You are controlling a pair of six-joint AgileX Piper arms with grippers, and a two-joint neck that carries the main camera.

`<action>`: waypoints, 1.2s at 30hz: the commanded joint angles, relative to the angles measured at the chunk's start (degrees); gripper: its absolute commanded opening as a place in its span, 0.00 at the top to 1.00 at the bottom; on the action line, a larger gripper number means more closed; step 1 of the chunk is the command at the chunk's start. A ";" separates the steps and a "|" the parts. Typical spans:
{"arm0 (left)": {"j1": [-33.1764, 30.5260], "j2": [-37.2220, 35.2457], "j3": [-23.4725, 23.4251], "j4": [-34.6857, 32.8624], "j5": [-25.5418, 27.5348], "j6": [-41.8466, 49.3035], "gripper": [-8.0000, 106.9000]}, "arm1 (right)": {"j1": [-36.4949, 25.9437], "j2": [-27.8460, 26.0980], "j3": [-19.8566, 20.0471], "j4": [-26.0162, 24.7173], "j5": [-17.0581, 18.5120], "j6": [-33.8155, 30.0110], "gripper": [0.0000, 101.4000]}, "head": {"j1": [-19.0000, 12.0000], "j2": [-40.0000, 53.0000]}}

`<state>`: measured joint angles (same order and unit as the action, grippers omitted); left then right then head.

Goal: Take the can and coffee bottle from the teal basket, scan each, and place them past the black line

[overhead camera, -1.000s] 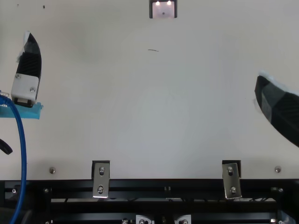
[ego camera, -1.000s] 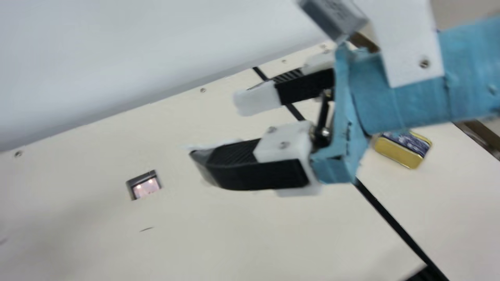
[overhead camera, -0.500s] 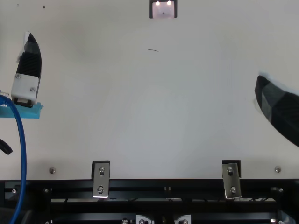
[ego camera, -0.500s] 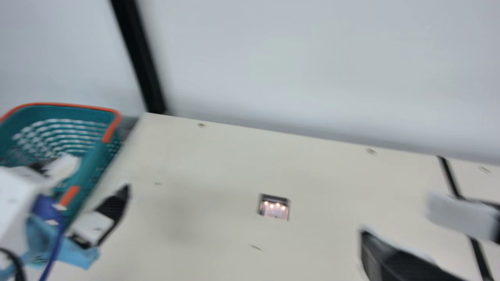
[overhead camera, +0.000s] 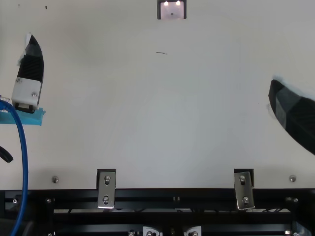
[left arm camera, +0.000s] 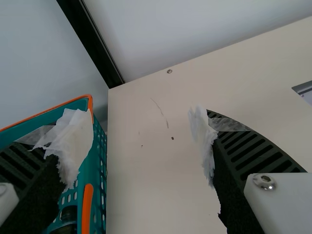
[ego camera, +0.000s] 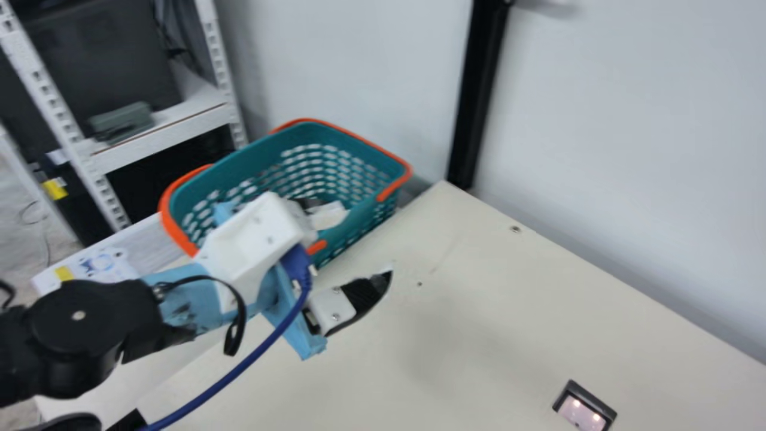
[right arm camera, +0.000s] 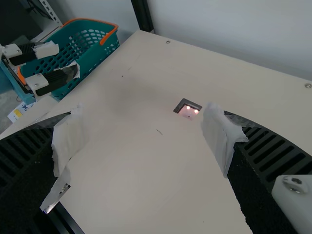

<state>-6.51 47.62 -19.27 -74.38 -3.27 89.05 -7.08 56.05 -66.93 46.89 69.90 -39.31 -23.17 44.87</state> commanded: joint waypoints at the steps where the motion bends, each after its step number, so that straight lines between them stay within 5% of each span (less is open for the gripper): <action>1: -0.55 0.32 0.08 4.23 -0.51 -4.54 0.15 | 0.00 0.00 0.00 0.00 0.00 0.00 0.00 | -1.80 2.45; 8: 0.55 0.79 -0.86 11.10 0.89 -11.25 0.15 | 0.00 0.00 0.00 0.00 0.00 0.00 0.00 | -1.81 3.75; 36: 0.53 0.79 -0.77 11.13 0.86 -11.29 0.15 | 0.00 0.00 0.00 0.00 0.00 0.00 0.00 | -1.81 3.75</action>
<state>-5.98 48.40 -20.04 -63.25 -2.41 77.76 -7.08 56.05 -66.93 46.89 69.90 -39.31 -23.46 47.21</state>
